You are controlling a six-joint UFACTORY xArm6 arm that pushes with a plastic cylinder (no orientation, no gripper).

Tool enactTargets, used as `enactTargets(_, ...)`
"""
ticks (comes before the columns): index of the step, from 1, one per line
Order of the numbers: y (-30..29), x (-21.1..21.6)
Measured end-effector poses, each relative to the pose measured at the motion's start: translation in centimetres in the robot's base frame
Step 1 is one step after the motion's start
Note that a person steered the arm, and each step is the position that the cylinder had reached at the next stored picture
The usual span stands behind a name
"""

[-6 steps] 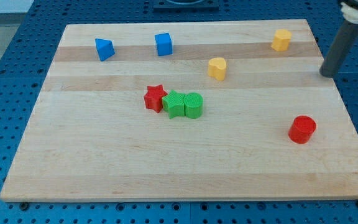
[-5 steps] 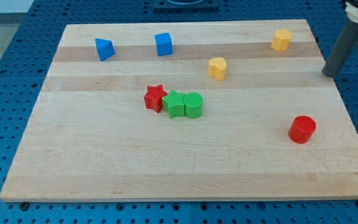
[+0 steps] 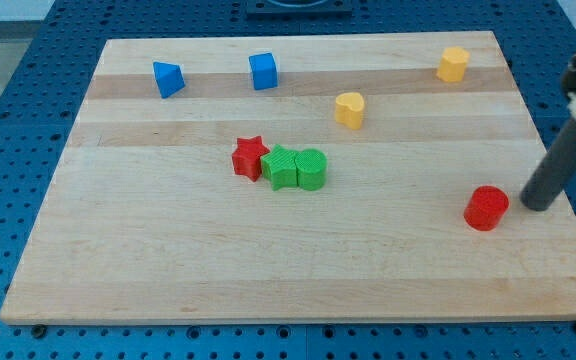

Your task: Move the red circle closer to the line of blocks

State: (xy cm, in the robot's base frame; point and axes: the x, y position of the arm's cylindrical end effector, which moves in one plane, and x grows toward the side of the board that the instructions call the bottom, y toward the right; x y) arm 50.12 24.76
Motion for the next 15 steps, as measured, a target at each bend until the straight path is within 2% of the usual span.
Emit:
enactTargets(1,-0.3,2.4)
enactTargets(3,-0.8,2.4)
enactTargets(5,-7.5,1.7)
enactTargets(9,-15.9,-0.2)
enactTargets(11,-12.6,-1.5)
enactTargets(15,-16.8,-1.9)
